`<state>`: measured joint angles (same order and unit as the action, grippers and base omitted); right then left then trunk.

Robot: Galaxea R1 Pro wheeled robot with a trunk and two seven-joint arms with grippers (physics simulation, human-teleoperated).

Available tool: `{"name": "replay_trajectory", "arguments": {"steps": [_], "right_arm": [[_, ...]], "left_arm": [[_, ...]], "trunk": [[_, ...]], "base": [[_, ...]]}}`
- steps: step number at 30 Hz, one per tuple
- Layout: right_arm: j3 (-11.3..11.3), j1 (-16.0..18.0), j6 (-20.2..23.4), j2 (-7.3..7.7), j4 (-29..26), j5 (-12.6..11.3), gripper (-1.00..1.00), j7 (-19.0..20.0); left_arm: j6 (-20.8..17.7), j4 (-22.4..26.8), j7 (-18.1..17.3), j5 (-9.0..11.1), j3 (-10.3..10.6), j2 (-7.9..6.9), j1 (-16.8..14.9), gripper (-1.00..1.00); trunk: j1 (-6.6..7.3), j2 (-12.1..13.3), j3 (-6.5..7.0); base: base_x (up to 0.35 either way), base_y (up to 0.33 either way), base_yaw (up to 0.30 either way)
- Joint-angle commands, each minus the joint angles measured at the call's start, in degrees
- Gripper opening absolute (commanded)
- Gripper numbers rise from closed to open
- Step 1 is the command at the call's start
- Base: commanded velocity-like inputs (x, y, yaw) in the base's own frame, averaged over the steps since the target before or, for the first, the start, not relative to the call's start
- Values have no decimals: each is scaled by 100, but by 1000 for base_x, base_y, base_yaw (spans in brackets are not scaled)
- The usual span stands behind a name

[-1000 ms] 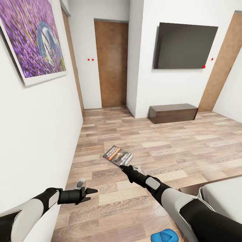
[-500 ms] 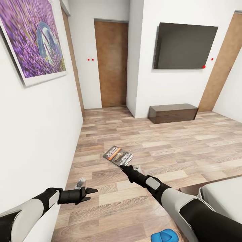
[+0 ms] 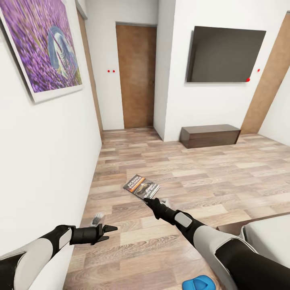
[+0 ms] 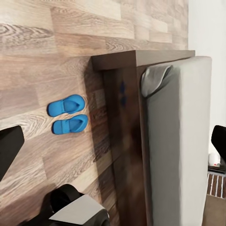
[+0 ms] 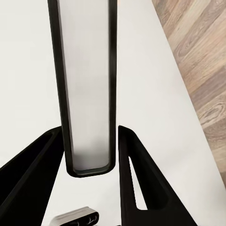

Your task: In the bedroom, move the book from the bed onto either nightstand, and place the two sandals side by side next to the bed.

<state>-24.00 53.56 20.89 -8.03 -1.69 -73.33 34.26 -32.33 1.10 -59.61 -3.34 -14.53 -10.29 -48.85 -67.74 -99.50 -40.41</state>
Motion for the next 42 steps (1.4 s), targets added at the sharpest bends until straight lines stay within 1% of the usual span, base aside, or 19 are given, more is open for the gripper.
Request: {"name": "replay_trajectory", "arguments": {"steps": [1, 15, 35, 42], "right_arm": [[-36, 6, 30, 0, 7, -65, -100, 11], [-35, 6, 29, 2, 11, -67, -100, 11], [-35, 6, 23, 3, 11, -68, -100, 10], [-35, 6, 28, 3, 11, -61, -100, 11]], "left_arm": [[-49, 4, -15, -35, -42, 0, -2, 100], [-50, 4, -15, -35, -42, 0, -2, 100], [-54, 4, -15, -41, -35, 5, -2, 100], [-54, 4, -15, -43, -33, 9, -2, 100]], "trunk": [[1, -3, -8], [1, -3, -54], [1, -3, -59], [1, -3, -59]], "base": [[0, 0, 145], [0, 0, 139], [1, 0, 8], [66, 0, 0]]}}
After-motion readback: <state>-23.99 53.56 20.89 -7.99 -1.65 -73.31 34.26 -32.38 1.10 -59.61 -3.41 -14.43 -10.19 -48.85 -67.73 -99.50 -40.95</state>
